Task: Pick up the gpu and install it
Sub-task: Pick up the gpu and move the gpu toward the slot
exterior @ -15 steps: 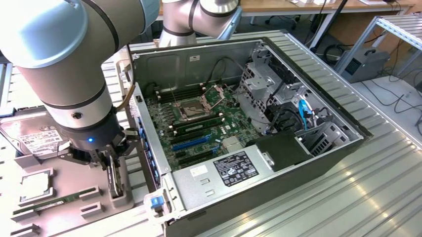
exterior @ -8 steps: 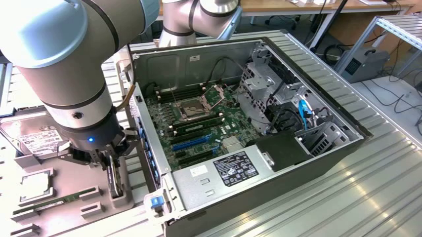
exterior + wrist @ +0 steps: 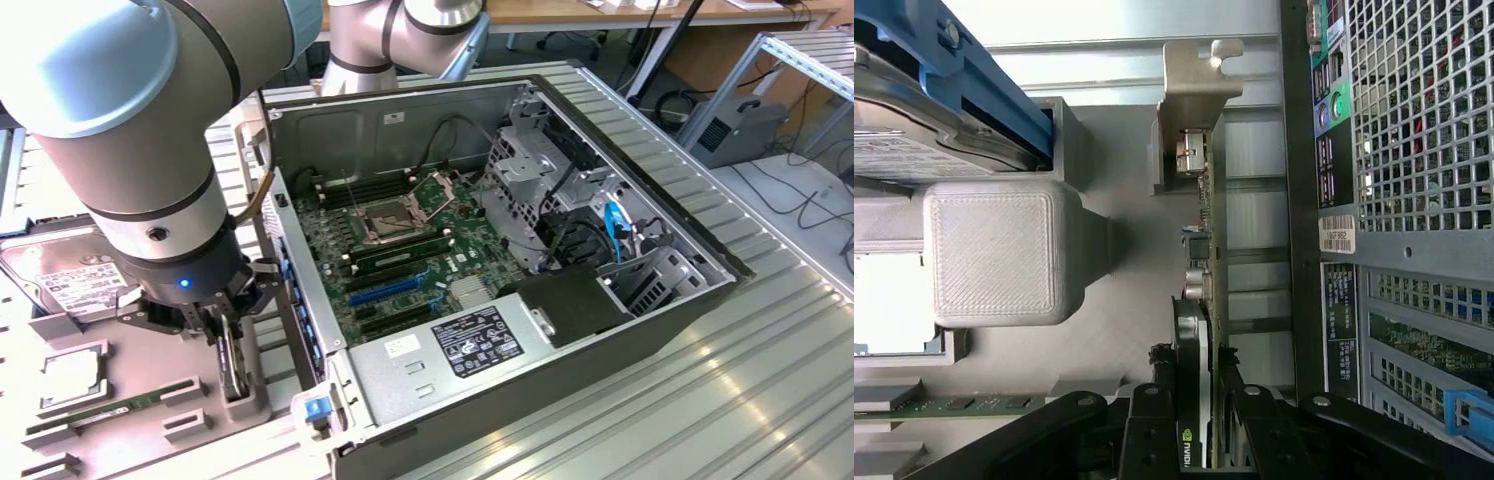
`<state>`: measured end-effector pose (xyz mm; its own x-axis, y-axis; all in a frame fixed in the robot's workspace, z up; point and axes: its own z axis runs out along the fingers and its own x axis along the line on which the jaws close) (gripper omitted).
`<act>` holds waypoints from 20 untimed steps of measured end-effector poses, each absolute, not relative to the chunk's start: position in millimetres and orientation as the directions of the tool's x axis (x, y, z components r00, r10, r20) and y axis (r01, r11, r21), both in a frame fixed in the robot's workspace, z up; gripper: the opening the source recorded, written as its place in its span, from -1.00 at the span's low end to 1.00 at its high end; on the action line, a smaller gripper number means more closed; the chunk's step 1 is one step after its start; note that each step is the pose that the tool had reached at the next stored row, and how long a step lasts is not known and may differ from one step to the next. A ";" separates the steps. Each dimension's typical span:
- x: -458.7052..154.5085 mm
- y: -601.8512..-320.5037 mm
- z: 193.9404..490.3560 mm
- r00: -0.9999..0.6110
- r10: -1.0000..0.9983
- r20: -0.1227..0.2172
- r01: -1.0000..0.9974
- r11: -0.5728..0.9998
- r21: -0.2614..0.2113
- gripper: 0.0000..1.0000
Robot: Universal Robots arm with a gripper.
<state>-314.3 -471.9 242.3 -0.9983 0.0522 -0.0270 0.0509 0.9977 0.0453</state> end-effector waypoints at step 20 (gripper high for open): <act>-313.6 -472.0 374.5 -0.998 0.052 -0.028 0.051 0.998 0.045 -0.46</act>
